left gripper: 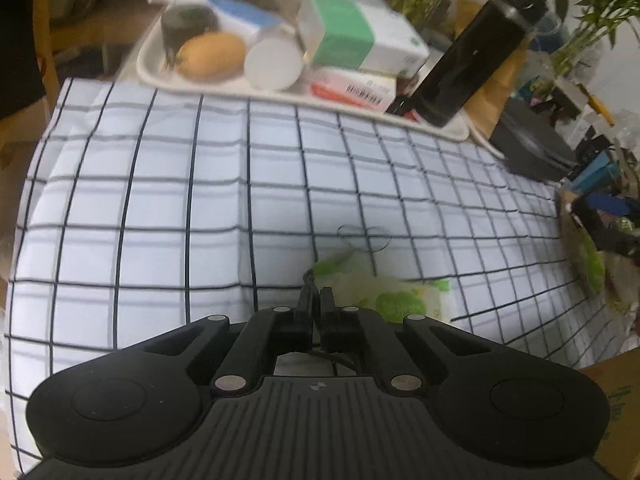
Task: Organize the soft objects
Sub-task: 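Lower the right gripper over the green-and-white wet-wipe pack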
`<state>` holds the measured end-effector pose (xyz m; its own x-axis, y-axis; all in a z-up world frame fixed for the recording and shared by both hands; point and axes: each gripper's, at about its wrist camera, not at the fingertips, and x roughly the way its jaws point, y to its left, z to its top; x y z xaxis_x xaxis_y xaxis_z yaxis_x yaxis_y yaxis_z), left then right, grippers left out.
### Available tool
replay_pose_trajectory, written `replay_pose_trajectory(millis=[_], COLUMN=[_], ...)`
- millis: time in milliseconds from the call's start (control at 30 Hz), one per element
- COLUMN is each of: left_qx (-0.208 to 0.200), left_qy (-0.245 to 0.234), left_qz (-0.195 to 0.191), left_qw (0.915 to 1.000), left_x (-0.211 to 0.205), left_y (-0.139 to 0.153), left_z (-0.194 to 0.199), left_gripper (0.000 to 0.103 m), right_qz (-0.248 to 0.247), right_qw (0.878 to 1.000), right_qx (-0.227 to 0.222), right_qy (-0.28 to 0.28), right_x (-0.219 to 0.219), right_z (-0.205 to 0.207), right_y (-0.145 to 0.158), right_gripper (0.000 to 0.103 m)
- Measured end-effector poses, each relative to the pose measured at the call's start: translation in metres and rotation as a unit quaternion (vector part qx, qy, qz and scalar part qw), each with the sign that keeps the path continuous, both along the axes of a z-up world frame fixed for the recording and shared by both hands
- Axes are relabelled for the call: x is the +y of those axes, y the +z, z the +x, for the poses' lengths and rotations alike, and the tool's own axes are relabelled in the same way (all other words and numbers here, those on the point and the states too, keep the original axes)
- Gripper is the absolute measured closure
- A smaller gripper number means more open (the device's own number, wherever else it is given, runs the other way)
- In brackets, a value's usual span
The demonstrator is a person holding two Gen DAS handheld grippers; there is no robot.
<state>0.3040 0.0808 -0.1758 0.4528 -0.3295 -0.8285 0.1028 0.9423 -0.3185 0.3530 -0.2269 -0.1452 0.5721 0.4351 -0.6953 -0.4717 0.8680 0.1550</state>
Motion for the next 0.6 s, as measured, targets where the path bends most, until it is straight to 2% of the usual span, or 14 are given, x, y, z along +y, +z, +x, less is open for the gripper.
replay_pose_trajectory(millis=[133, 333, 467, 600], left_qx=[-0.024, -0.061, -0.081, -0.090], left_qy=[-0.006, -0.009, -0.009, -0.014], left_qz=[0.008, 0.019, 0.026, 0.059], left_qw=[0.9997, 0.9979, 0.9964, 0.9941], left_x=[-0.001, 0.001, 0.001, -0.001], left_y=[0.009, 0.024, 0.033, 0.035], left_z=[-0.002, -0.009, -0.015, -0.017], left_gripper=[0.100, 0.100, 0.100, 0.100], right_qz=[0.013, 0.003, 0.000, -0.014], right_qw=[0.999, 0.996, 0.989, 0.980], right_qx=[0.019, 0.033, 0.038, 0.037], right_qy=[0.042, 0.089, 0.143, 0.195], right_x=[0.005, 0.021, 0.040, 0.062], right_z=[0.007, 0.015, 0.021, 0.027], right_y=[-0.010, -0.021, -0.028, -0.036], right_gripper=[0.000, 0.000, 0.000, 0.000])
